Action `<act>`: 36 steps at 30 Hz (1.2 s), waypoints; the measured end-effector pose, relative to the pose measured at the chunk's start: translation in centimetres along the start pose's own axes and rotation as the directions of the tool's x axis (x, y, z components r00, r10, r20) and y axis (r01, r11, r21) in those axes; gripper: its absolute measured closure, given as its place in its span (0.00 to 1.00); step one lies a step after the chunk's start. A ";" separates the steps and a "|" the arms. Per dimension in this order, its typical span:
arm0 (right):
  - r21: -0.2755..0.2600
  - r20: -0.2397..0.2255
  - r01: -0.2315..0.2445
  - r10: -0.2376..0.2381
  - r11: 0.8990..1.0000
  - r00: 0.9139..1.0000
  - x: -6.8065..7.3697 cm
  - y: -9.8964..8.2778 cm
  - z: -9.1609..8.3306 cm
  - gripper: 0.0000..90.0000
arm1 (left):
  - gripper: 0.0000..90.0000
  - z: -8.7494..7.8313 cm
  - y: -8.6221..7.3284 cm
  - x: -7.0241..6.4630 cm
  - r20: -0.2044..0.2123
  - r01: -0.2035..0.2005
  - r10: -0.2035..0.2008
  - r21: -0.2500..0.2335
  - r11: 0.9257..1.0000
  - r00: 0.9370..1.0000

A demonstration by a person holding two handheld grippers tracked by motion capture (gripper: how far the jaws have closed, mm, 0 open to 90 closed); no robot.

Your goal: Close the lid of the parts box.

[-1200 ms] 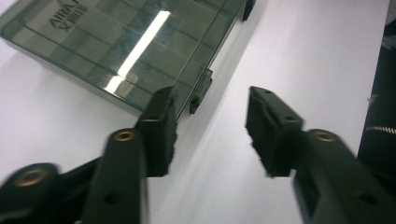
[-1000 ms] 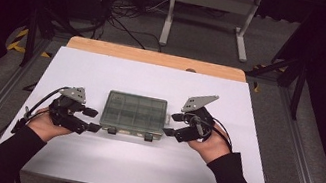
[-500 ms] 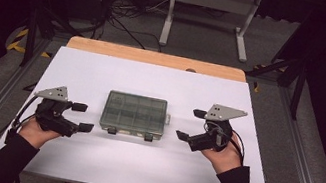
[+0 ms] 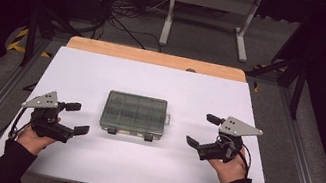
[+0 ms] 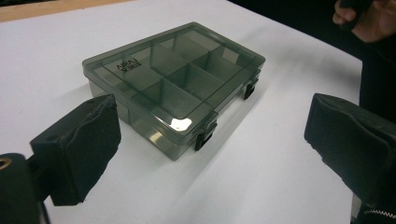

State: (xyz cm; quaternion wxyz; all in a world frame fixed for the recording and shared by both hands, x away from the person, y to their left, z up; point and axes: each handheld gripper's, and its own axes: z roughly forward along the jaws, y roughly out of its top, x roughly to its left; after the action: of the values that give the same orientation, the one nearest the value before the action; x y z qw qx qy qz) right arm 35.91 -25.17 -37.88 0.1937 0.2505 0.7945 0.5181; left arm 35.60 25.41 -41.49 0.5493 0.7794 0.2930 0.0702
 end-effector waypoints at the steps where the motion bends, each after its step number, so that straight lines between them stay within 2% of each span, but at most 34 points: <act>1: -0.001 -0.001 -0.003 0.003 1.000 1.000 0.0 -0.2 -0.1 0.00 | 0.04 -0.1 -0.5 0.1 -0.007 0.004 -0.004 -0.029 1.000 1.000; 5: -0.035 0.013 -0.008 0.008 0.999 1.000 0.0 -1.1 -0.5 0.00 | 0.03 -0.1 -1.1 0.1 -0.032 0.008 -0.010 -0.062 0.998 0.999; 8: -0.067 0.016 -0.028 0.029 0.997 0.999 0.0 -1.7 -0.8 0.00 | 0.03 -0.3 -1.5 -0.1 -0.060 -0.012 0.006 -0.098 0.995 0.998; 11: -0.074 0.029 -0.025 0.027 0.997 0.999 0.1 -2.1 -0.9 0.00 | 0.03 -0.4 -1.7 -0.2 -0.082 -0.032 0.022 -0.123 0.992 0.996; 13: -0.092 0.054 -0.007 0.012 0.996 0.998 0.4 -2.9 -1.1 0.00 | 0.03 -0.4 -1.9 -0.3 -0.095 -0.038 0.026 -0.131 0.991 0.995; 17: -0.119 0.078 0.000 0.009 0.993 0.997 0.6 -3.7 -1.4 0.00 | 0.02 -0.4 -2.2 -0.3 -0.109 -0.052 0.037 -0.136 0.989 0.993; 21: -0.123 0.118 0.005 0.010 0.992 0.993 0.8 -4.7 -1.5 0.00 | 0.02 -0.1 -2.6 -0.3 -0.107 -0.060 0.044 -0.149 0.987 0.993; 25: -0.137 0.123 -0.012 0.029 0.991 0.992 0.8 -5.7 -1.4 0.00 | 0.02 0.0 -2.9 -0.4 -0.128 -0.072 0.052 -0.158 0.985 0.990; 28: -0.143 0.117 -0.028 0.045 0.989 0.992 0.8 -6.5 -1.3 0.00 | 0.02 0.1 -3.1 -0.5 -0.154 -0.078 0.057 -0.132 0.988 0.986; 32: -0.154 0.095 -0.054 0.070 0.987 0.993 0.5 -7.3 -1.1 0.00 | 0.01 0.2 -3.6 -0.6 -0.165 -0.060 0.036 -0.139 0.988 0.986; 36: -0.165 0.091 -0.057 0.073 0.985 0.993 0.3 -7.6 -1.0 0.00 | 0.01 0.1 -4.2 -0.6 -0.183 -0.078 0.054 -0.128 0.989 0.982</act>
State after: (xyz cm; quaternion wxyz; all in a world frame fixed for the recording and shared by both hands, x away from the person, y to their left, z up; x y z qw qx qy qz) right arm 33.57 -28.30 -44.49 0.2344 0.2844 0.7310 0.5742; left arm 33.53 25.93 -45.16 0.5695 0.7403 0.3097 0.1780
